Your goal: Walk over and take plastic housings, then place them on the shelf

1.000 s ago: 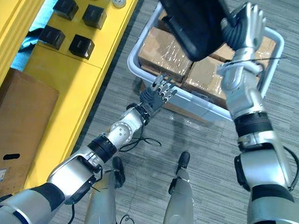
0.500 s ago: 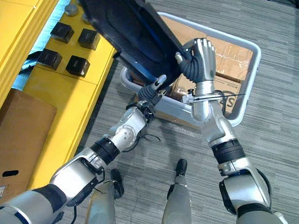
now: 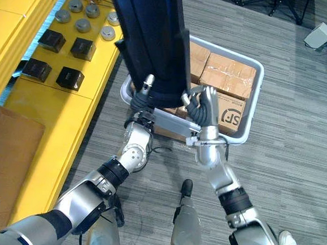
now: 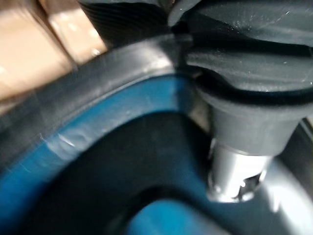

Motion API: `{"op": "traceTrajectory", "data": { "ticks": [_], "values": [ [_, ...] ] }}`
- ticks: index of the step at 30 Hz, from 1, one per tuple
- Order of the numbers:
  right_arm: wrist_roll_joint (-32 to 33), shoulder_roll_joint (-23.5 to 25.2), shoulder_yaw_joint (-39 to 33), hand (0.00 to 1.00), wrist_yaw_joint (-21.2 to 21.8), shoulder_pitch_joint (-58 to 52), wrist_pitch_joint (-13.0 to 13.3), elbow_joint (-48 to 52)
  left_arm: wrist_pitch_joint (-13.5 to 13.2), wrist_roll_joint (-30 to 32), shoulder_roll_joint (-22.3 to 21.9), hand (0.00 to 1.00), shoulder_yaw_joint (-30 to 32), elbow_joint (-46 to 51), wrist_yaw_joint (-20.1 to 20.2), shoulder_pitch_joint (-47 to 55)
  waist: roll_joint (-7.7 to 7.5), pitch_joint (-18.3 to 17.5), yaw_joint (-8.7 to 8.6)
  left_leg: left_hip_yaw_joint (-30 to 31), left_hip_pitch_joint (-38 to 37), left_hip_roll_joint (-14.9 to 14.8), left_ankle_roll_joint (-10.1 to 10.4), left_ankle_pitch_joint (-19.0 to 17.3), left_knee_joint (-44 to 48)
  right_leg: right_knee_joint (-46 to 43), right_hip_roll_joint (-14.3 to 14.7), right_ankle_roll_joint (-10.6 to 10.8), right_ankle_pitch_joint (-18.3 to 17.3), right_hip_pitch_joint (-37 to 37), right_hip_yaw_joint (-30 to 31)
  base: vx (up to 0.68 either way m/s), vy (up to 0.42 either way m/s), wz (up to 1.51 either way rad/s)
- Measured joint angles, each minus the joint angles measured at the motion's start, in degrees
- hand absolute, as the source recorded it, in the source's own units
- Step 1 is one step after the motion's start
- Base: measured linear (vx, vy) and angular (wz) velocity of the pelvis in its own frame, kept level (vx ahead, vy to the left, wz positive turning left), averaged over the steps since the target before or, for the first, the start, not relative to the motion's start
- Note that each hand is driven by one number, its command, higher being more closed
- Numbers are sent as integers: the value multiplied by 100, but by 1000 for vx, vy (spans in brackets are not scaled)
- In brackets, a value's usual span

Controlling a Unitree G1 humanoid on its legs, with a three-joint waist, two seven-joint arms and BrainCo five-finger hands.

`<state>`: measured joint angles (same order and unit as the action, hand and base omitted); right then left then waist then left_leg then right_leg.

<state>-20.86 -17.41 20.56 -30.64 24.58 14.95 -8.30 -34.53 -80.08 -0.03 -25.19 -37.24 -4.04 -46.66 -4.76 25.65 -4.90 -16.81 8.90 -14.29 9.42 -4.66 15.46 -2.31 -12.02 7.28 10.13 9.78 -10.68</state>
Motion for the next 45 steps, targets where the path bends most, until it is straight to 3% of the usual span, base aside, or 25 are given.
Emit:
{"op": "traceTrajectory", "data": {
  "ticks": [5, 8, 13, 14, 18, 23, 25, 27, 29, 33, 37, 42, 45],
  "values": [
    [-19, 81, 68, 100, 9, -133, 6, 68, -7, -692, -5, 100, 4, 16, 520, 109, -92, -65, 25, -55, -107, -1, 4, 50, -124, -1, 22, -11, -19, -24, 20, 9, 4, -3],
    [-18, 99, 113, 100, -12, -311, 10, 119, 86, -765, -29, 100, 22, 16, 735, 244, -158, -125, 48, -69, -202, 1, 11, 54, -181, -2, 23, 0, -63, -104, 19, 0, 0, 0],
    [-8, 179, 111, 100, -74, -493, 9, 127, 138, -704, -31, 100, -12, 16, 753, 281, -226, -289, 91, -93, -279, 11, 37, 90, -298, -1, 26, 13, -91, -109, 24, 0, 0, 0],
    [-9, 179, 111, 0, -74, -527, 7, 127, 135, -698, -31, 100, -13, 16, 752, 281, -228, -295, 93, -95, -292, 13, 38, 96, -313, -1, 26, 13, -91, -117, 23, 0, 0, 0],
    [-5, 173, 109, 0, -84, -598, 10, 127, 103, -213, -30, 100, -11, 36, 579, 281, -228, -320, 97, -94, -308, 16, 39, 99, -341, 0, 26, 13, -91, -126, 13, 0, 0, 0],
    [122, 171, 172, 0, -267, -1042, 98, 123, 90, 1245, -32, 100, -3, 333, -446, 323, -210, -528, 105, -117, -400, 48, 46, 129, -471, 82, 19, 15, -91, -189, 8, 8, 4, 0],
    [212, 175, 159, 0, -493, -1313, 261, 162, 96, 2111, -46, 100, 121, 477, -1094, 481, -168, -701, 97, -132, -603, 69, 52, 154, -591, 132, 18, 16, -91, -365, -7, 56, 18, 0],
    [217, 192, 120, 0, -641, -1404, 339, 420, 113, 2686, -51, 100, 285, 477, -1481, 630, -146, -825, 91, -157, -710, 91, 54, 154, -655, 205, 13, 19, -92, -465, -7, 8, 10, -2],
    [226, 209, 77, 0, -841, -1483, 572, 841, 231, 3225, -39, 100, 512, 476, -1877, 818, -121, -952, 93, -167, -806, 108, 61, 168, -725, 282, 11, 39, -83, -562, -21, 0, 0, 0],
    [614, 291, -200, 0, -962, -1570, 1366, 1515, 498, 4208, -28, 100, 983, 461, -2692, 1198, -114, -1168, 107, -170, -968, 141, 69, 194, -857, 376, 0, 84, -84, -717, -43, -6, 7, 3],
    [1265, 367, -538, 0, -700, -1798, 2023, 2052, 699, 5454, -28, 100, 1571, 462, -3525, 1649, -54, -1469, 103, -189, -1201, 186, 97, 290, -1121, 479, -4, 106, -70, -893, -121, 26, 7, 2],
    [2188, 507, -1030, 0, -149, -2284, 2145, 2139, 616, 5865, -50, 100, 2202, 761, -3866, 2080, 126, -1691, 99, -244, -1404, 204, 108, 306, -1281, 486, 2, 111, -75, -1001, -150, 39, 13, -3],
    [2679, 716, -1205, 0, 330, -2851, 2035, 2143, 183, 5786, -74, 100, 2566, 1278, -3875, 2468, 206, -1759, 95, -244, -1423, 223, 102, 328, -1336, 486, -6, 127, -104, -1002, -155, 0, 0, 0]
  ]
}}
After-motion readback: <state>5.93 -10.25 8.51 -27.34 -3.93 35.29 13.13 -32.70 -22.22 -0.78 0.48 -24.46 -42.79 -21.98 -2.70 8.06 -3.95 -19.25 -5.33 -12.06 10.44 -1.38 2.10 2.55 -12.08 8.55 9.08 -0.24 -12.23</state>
